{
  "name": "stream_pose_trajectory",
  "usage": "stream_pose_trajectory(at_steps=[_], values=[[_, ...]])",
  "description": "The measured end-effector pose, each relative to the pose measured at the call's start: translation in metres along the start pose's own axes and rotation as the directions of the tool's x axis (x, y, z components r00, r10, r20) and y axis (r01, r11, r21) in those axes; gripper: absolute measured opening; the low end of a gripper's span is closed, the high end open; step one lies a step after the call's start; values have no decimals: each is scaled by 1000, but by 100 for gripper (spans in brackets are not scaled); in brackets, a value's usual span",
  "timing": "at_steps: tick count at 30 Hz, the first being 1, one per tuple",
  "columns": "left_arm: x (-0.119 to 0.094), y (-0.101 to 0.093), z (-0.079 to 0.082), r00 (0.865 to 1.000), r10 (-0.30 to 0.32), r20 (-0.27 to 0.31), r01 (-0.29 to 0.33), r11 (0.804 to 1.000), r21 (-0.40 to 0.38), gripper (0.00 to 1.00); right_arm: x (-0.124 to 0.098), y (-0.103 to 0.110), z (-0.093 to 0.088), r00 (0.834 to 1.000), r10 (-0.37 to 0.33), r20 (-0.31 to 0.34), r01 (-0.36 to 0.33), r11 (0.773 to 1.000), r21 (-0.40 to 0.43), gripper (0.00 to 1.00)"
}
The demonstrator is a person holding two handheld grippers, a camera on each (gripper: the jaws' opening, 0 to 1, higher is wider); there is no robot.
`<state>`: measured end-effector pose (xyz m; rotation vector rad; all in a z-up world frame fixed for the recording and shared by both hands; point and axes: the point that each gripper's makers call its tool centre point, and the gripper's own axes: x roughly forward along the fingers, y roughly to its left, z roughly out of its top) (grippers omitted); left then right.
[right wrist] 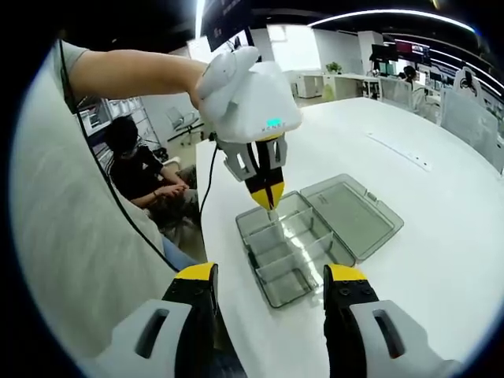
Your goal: Insert the divider into the dual guide fixture by aligning both edges with the guide slots and pushing it downward to the bottom, including one-sided entry, uneven engagement, binding, and posture correction.
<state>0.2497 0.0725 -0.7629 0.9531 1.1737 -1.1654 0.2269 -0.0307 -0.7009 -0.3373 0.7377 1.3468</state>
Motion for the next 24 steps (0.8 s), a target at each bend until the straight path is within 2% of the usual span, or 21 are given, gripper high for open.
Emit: stream_pose_trajectory(at_steps=[24], values=[[12,-1,-3,1000,-13,-2,13,1000,-22,0,-1,-1,-1,1000,-4,-1,4,1000,4,51]])
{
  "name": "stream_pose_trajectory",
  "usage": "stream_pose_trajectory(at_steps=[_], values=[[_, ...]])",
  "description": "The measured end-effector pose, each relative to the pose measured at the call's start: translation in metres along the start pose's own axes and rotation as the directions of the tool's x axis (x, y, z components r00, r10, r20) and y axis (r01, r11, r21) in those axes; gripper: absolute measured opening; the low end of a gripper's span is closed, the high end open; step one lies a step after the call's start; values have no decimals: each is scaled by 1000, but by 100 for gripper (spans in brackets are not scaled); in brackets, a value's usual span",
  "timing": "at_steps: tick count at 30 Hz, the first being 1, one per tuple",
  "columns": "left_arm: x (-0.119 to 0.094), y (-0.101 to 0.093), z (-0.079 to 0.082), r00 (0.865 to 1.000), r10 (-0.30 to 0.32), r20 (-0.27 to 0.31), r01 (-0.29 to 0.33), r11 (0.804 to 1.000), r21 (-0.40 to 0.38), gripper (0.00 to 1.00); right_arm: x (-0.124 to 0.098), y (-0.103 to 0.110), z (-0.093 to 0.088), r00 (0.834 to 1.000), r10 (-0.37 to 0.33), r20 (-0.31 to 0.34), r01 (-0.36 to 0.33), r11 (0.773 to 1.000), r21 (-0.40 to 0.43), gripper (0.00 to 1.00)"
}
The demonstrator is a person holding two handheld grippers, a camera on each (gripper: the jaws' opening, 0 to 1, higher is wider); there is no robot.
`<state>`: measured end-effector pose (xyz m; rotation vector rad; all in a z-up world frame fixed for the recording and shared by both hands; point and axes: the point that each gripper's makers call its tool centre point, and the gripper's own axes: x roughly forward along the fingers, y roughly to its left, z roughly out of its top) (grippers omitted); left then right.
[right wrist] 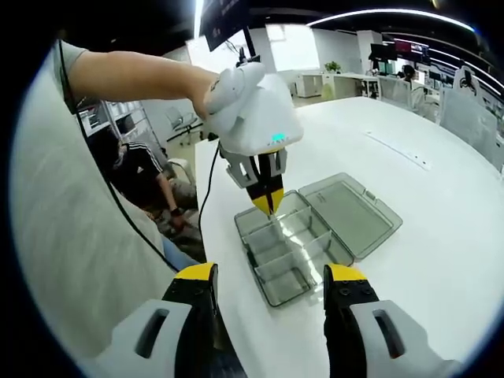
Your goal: Insert the divider into the dual guide fixture by aligning both edges with the guide slots and pushing it downward to the bottom, including one-sided entry, uneven engagement, binding, and posture correction.
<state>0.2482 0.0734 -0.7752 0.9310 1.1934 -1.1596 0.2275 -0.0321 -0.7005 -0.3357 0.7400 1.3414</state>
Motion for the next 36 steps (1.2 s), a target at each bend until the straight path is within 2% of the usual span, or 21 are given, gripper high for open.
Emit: stream_pose_trajectory(at_steps=[14,23,36], values=[[4,-1,-1,1000,16,12,-15,1000,-21,0,-3,0,-2,1000,-5,1,5,1000,3,51],[4,0,-1,999,19,45,-17,998,-54,0,-4,1,-2,1000,-4,-1,4,1000,-2,51],[11,0,0,998,35,53,-32,998,-51,0,-3,3,-3,1000,1,-5,-1,1000,-3,51]])
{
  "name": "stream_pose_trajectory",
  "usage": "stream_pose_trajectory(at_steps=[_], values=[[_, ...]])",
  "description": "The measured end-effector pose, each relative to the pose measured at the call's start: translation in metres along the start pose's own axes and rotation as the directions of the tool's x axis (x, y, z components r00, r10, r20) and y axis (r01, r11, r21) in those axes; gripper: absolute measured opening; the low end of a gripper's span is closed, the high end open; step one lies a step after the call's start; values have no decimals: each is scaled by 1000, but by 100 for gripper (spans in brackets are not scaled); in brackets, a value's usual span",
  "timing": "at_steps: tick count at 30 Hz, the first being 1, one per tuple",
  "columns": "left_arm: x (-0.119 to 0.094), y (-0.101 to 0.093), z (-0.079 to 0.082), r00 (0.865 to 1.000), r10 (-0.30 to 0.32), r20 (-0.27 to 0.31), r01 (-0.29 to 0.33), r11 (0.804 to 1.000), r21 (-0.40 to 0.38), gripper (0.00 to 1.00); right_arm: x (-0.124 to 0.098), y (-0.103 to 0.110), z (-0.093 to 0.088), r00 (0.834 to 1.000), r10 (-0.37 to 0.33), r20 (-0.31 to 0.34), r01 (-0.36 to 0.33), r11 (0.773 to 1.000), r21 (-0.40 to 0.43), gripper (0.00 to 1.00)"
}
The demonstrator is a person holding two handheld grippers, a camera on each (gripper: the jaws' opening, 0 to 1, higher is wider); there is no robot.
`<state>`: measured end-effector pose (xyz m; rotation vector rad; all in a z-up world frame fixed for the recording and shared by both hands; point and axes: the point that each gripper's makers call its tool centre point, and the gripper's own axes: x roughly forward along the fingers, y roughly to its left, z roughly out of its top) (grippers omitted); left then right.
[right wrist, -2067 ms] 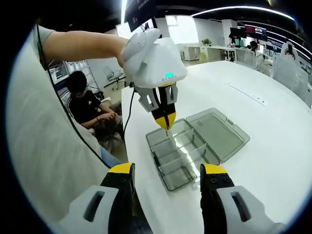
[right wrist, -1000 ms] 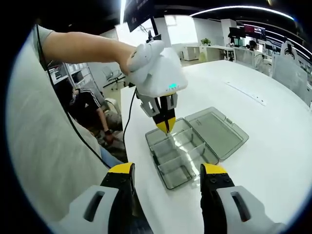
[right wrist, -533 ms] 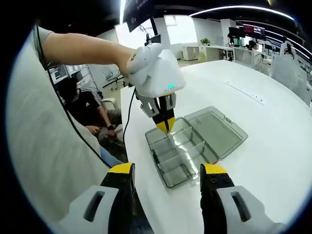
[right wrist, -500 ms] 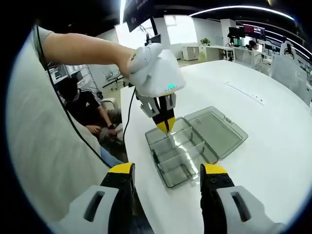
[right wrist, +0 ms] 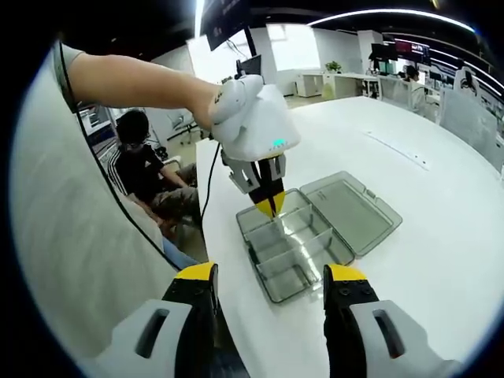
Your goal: Insert the divider into the dual guide fixture by aligning both edges with the guide slots and pushing it downward to the bottom, including one-sided entry, uneven engagement, binding, and posture correction.
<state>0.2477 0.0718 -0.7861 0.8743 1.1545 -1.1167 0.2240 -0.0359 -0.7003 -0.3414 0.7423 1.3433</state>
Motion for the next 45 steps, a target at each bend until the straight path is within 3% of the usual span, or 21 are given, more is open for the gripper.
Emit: stream_pose_trajectory(at_steps=[17,32,36,39,45], values=[[13,1,-2,1000,10,15,-10,1000,-9,0,-1,-4,-2,1000,-5,-2,5,1000,6,51],[26,3,-7,997,59,40,-58,998,-40,0,-5,-5,-8,1000,-16,-6,16,1000,16,52],[28,2,-7,997,73,38,-73,997,2,0,-5,-4,-10,1000,-18,-4,18,1000,21,52],[28,1,-6,995,67,74,-65,997,-32,8,-5,-2,-12,1000,-17,-5,17,1000,25,52],[23,-2,-3,989,85,120,-82,996,-30,17,-6,-2,-19,1000,-15,-10,16,999,32,52]])
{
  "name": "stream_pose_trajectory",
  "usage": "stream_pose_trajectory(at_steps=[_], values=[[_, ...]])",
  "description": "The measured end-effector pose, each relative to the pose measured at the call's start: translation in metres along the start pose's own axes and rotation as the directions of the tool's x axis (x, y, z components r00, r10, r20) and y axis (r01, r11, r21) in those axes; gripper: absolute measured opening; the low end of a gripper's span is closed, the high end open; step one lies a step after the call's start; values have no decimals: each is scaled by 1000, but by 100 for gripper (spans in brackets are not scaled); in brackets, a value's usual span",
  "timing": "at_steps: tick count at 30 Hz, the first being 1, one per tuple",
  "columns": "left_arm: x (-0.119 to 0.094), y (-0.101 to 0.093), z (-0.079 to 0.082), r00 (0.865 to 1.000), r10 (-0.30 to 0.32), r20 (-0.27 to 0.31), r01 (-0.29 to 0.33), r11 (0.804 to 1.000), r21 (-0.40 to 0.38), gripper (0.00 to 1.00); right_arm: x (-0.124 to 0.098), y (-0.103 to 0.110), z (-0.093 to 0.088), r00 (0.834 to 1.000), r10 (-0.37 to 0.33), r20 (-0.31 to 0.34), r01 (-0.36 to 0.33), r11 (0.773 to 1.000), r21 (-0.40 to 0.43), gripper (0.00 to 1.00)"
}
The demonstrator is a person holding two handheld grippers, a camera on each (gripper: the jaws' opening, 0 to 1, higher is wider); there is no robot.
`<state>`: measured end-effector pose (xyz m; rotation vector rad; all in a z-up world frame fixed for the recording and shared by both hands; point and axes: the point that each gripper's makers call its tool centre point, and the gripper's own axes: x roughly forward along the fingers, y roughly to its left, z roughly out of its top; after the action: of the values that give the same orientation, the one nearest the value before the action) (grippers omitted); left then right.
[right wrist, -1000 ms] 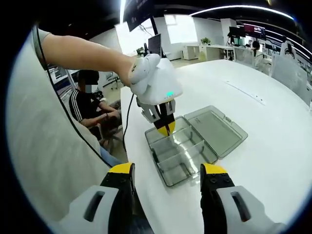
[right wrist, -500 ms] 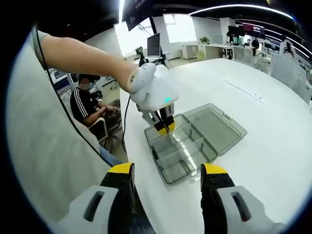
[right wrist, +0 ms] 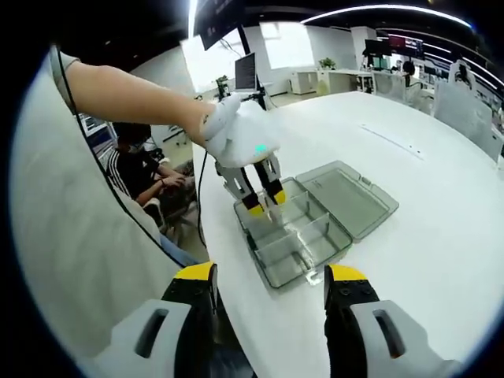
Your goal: Insert the divider into the dual guide fixture by aligning both edges with the guide slots and pushing it downward to the bottom, including one-sided entry, uneven engagement, binding, and posture correction.
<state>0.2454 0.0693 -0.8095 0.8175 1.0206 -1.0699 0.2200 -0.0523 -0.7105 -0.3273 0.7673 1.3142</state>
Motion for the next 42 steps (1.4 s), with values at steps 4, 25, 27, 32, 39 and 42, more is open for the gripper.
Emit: stream_pose_trajectory(at_steps=[4,25,27,32,39,42], values=[[-8,3,5,997,37,66,-34,998,-55,23,-1,-1,-3,1000,-2,-2,2,1000,4,52],[-75,-6,-2,854,314,415,-71,861,-504,44,-5,-5,-23,1000,-13,-24,13,1000,10,53],[-77,-8,-4,846,323,423,-59,847,-528,44,-5,-6,-25,999,-14,-30,14,1000,9,53],[-82,-16,-9,825,350,444,-38,818,-574,44,-9,-12,-33,999,-21,-40,22,1000,17,53],[-88,-22,-7,789,385,478,-1,780,-626,44,-13,-20,-46,998,-32,-62,34,999,25,52],[-92,-22,-5,768,401,499,17,766,-642,45,-14,-23,-50,997,-34,-72,36,999,29,52]])
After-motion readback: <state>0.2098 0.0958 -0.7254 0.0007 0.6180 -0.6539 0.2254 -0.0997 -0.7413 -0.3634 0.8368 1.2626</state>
